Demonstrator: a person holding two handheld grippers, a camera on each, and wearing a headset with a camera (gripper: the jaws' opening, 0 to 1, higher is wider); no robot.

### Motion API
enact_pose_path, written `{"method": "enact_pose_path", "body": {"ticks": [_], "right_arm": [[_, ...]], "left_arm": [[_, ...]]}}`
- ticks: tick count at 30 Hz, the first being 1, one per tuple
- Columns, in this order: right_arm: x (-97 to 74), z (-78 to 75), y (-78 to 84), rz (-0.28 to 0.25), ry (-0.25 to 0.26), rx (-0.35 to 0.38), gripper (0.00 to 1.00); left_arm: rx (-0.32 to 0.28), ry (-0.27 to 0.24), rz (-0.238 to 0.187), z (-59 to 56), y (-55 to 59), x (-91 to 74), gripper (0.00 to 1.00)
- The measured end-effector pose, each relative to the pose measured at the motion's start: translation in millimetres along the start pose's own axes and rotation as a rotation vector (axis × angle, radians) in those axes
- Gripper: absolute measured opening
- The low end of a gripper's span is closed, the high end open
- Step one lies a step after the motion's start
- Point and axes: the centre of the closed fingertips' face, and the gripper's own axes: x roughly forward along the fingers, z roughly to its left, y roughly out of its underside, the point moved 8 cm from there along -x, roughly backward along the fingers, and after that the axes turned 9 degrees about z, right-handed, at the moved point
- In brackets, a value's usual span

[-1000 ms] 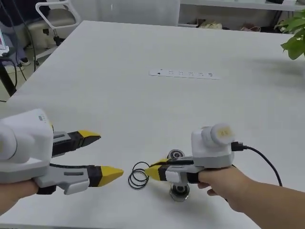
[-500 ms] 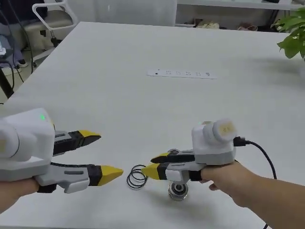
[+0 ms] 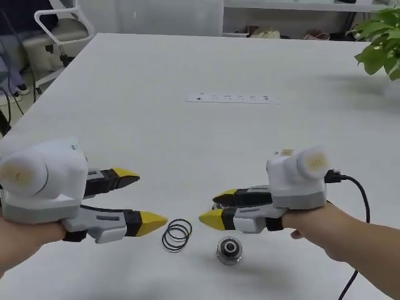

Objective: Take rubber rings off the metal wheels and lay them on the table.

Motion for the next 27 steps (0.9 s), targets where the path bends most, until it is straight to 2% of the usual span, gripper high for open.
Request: {"method": "enact_pose_path", "body": {"ticks": [8,15,27], "right_arm": [[-11.8,-12.5,6.3,0.005,0.044,-0.003,0.35],[-15.5,-17.6,11.5,0.015,0.062,-0.012,0.35],[-19.1,-32.3,24.7,0.038,0.110,-0.032,0.37]], "left_arm": [[0.028,0.034,0.015,0.5,-12.5,16.9,0.54],[0.052,0.062,0.035,0.8,-20.2,34.6,0.54],[0.065,0.095,0.071,3.1,-23.7,62.1,0.53]]}}
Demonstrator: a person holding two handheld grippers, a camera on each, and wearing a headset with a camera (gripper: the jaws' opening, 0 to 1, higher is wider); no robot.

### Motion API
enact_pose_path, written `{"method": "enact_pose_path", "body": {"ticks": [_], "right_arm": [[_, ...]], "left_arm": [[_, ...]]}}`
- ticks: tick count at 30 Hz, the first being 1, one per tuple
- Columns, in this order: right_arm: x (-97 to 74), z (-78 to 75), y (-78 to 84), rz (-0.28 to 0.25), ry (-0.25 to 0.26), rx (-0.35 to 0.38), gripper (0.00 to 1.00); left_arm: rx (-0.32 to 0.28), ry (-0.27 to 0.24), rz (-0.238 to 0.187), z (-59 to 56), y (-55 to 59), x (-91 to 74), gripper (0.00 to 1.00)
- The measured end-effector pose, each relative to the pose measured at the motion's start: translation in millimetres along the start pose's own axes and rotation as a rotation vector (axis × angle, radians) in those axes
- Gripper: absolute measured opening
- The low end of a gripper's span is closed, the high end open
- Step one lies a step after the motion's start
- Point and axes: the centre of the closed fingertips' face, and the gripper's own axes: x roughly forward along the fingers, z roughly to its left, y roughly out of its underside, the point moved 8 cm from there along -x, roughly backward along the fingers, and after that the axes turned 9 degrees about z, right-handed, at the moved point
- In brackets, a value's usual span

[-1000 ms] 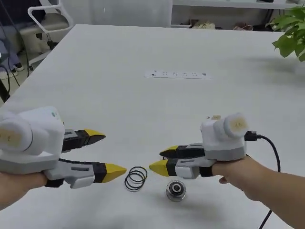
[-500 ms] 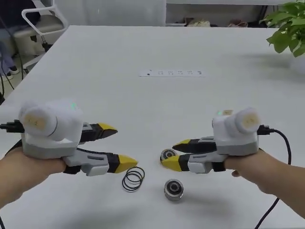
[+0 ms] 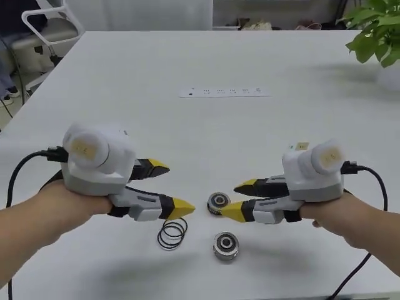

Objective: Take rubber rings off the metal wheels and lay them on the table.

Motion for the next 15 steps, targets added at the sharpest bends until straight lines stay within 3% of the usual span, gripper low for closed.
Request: {"method": "enact_pose_path", "body": {"ticks": [15], "right_arm": [[11.3,-5.9,14.6,0.051,0.031,-0.006,0.30]], "left_arm": [[-0.016,0.061,0.042,-1.8,1.7,32.2,0.52]]}}
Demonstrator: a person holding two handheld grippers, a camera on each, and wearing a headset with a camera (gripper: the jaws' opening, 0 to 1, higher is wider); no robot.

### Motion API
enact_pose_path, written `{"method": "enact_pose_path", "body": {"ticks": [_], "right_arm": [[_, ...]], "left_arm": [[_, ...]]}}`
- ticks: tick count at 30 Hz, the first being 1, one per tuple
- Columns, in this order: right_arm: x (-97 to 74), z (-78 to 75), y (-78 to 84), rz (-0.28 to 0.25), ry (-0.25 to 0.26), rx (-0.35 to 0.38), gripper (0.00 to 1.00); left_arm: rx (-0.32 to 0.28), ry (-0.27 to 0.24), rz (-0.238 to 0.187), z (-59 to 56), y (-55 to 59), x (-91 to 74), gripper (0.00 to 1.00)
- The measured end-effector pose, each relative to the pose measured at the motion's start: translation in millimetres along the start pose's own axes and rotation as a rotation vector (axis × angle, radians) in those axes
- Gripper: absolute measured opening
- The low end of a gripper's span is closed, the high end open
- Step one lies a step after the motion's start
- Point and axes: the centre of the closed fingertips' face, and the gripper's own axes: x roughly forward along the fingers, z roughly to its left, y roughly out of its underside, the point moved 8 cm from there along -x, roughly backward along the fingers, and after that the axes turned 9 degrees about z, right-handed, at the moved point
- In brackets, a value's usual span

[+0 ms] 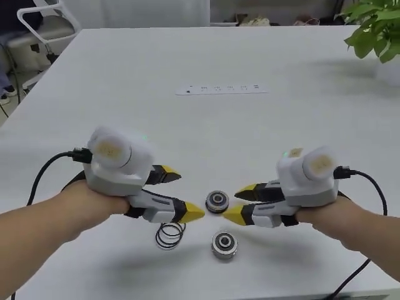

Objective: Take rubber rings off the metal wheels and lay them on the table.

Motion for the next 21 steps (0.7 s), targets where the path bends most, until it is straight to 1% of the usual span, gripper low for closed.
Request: {"method": "enact_pose_path", "body": {"ticks": [5,8,12,17,18,19,21], "right_arm": [[2.7,0.7,-0.4,-0.008,0.000,-0.007,0.30],[4.4,0.7,-1.4,-0.023,-0.004,0.001,0.27],[6.2,0.9,-2.5,-0.033,-0.003,0.006,0.25],[8.2,0.8,-1.8,-0.035,0.003,0.009,0.23],[8.5,0.7,-1.5,-0.036,0.004,0.011,0.22],[9.2,0.5,-0.9,-0.035,0.005,0.012,0.22],[9.9,0.8,-0.4,-0.032,0.005,0.007,0.21]], "left_arm": [[-0.003,0.012,0.004,-2.0,-2.7,9.0,0.51],[-0.012,0.022,0.005,-2.4,-2.5,14.3,0.49],[-0.008,0.031,0.016,-2.8,-2.4,21.2,0.46],[-0.023,0.036,0.012,-1.4,-5.1,27.4,0.43],[-0.021,0.035,0.014,-2.0,-5.7,28.6,0.42],[0.003,0.032,0.024,-3.0,-5.8,30.7,0.41],[0.017,0.038,0.035,-4.9,-5.7,33.8,0.40]]}}
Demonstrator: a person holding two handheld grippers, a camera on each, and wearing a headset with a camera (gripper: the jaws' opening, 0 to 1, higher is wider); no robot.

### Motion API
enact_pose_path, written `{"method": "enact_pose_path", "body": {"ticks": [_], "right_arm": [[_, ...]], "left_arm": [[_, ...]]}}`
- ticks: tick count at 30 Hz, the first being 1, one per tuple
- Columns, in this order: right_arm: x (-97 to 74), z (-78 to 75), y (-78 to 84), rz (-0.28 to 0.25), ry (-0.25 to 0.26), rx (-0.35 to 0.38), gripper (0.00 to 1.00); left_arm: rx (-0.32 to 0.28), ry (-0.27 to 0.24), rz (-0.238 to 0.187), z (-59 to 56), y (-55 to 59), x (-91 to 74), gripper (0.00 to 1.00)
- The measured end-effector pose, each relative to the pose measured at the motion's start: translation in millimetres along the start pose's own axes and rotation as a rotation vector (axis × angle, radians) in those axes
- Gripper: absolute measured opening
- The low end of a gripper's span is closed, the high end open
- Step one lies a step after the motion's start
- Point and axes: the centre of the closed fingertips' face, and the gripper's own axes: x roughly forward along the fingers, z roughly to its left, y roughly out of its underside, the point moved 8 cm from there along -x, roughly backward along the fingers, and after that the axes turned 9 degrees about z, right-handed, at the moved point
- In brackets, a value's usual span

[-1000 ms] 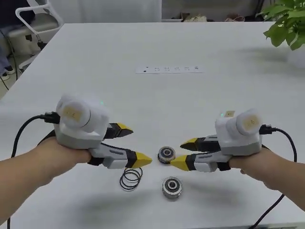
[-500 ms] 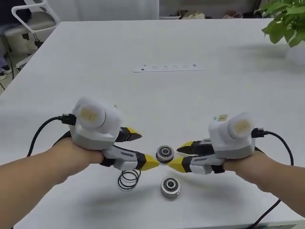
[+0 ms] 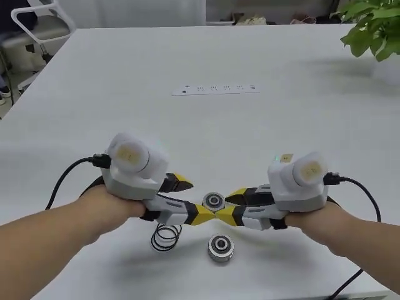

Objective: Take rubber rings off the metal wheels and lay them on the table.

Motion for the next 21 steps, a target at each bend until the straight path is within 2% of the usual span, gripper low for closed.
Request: {"method": "enact_pose_path", "body": {"ticks": [6,13,14,21], "right_arm": [[0.7,-0.7,1.2,0.001,0.007,-0.007,0.18],[0.3,-0.8,2.0,0.000,0.012,-0.012,0.17],[0.1,-1.3,2.1,0.000,0.012,-0.012,0.16],[-0.6,-2.8,3.1,-0.007,0.013,-0.003,0.16]], "left_arm": [[0.021,0.002,0.017,-2.5,-3.3,10.3,0.39],[0.036,0.018,0.031,-4.2,-7.7,20.7,0.31],[0.053,0.016,0.026,-3.5,-8.4,20.2,0.31],[0.038,0.024,0.018,-1.8,-8.5,19.5,0.31]]}}
